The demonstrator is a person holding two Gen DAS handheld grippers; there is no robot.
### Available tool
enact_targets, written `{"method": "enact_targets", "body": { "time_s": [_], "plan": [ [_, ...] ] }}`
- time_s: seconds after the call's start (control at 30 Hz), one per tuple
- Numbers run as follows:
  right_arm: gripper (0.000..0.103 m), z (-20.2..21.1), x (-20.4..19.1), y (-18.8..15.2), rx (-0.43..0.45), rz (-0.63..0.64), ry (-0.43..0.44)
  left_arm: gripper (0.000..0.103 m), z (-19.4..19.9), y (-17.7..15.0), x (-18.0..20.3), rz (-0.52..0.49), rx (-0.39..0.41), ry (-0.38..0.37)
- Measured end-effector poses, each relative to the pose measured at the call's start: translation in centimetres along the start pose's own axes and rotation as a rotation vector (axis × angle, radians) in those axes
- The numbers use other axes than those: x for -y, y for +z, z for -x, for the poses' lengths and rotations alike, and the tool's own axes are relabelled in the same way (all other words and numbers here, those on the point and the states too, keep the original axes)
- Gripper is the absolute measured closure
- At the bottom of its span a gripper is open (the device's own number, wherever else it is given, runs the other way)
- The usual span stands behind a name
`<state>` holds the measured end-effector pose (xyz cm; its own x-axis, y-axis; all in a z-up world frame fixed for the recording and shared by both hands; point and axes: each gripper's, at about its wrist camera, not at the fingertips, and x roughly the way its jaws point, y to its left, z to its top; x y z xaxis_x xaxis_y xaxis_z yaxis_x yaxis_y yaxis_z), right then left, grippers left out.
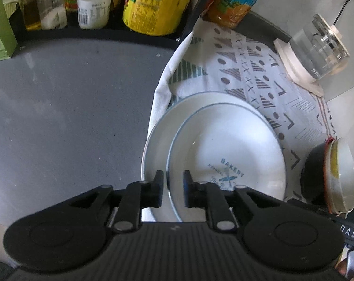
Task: Organize plates and bowls
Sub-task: 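Carry the 'BAKERY' plate onto the 'Sweet' plate with both grippers, then open both grippers and release the 'BAKERY' plate on the plate stack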
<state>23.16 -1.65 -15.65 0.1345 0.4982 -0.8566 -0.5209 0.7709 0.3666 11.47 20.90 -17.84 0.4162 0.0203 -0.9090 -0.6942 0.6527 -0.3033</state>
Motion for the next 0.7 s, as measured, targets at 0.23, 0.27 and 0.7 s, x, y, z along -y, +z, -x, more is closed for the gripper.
{"method": "enact_targets", "body": {
  "time_s": [0.23, 0.27, 0.7],
  "plan": [
    [0.033, 2.6, -0.1, -0.2, 0.076, -0.017, 0.017, 0.035, 2.7, 0.4, 1.1, -0.034, 0.050, -0.034],
    [0.025, 2.9, 0.0, -0.2, 0.087, -0.022, 0.017, 0.031, 3.0, 0.5, 1.3, -0.039, 0.058, -0.039],
    [0.006, 7.0, 2.0, -1.8, 0.192, -0.138, -0.012, 0.020, 5.0, 0.4, 4.3, -0.137, 0.067, -0.116]
  ]
}}
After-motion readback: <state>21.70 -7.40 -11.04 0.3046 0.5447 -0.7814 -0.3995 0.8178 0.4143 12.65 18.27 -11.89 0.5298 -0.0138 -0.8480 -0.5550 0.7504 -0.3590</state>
